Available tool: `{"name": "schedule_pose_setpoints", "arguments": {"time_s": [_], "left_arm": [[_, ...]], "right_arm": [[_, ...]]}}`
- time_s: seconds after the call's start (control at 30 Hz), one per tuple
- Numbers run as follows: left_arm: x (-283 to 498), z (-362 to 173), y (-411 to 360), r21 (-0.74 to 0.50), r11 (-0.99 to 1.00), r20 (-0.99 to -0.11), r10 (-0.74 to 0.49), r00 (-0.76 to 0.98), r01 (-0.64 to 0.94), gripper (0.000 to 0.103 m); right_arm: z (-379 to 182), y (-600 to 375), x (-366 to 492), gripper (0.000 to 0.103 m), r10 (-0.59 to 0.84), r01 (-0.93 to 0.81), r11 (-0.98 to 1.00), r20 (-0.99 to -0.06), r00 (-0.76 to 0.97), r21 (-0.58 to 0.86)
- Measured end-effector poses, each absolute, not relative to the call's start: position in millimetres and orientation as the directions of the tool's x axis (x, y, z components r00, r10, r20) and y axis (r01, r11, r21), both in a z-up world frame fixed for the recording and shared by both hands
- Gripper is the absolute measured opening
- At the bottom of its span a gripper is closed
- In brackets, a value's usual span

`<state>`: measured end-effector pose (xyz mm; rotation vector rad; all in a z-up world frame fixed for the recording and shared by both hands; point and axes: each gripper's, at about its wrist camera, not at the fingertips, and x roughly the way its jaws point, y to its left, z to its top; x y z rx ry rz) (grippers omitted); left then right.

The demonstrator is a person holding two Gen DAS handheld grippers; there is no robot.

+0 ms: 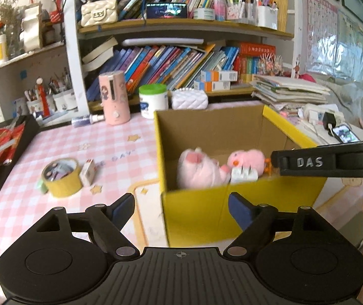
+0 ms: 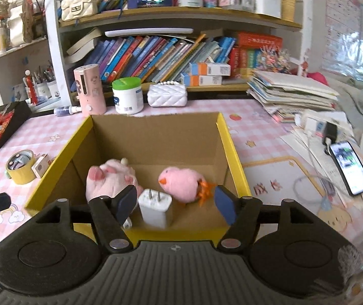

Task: Organize objects
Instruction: 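Withdraw both open tools from the box toward the yellow tape roll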

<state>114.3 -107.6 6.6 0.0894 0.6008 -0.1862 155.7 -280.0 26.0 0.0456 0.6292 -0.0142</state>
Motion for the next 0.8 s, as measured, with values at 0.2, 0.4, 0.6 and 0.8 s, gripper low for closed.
{"name": "schedule_pose_setpoints", "arguments": {"time_s": [0.2,0.4,0.6,0.8], "left_arm": [[91.4,-1.2,-88.2,0.028,0.983,-0.603,-0.13,0.787,0.183,0.086],[71.4,-9.7,-70.2,0.024,0.983,-0.636,-0.125,0.761,0.181,0.086],[55.9,-16.1,-53.0,0.021,0.984,-0.661,-0.12,0.741,0.178,0.087],[43.7,-20.2,-39.6,0.026,0.983,-0.68,-0.115,0.724,0.181,0.087]], "right_arm": [[15.8,-264.5,125.2,0.076,-0.039,0.072,0.997,-0.619,0.784,0.028],[-1.8,-245.8,100.2,0.079,-0.039,0.078,0.997,-0.677,0.735,0.027],[-12.2,-228.1,79.0,0.08,-0.028,0.075,0.997,-0.712,0.702,0.036],[-17.5,-212.0,65.0,0.081,-0.012,0.069,0.996,-0.731,0.682,0.048]]}}
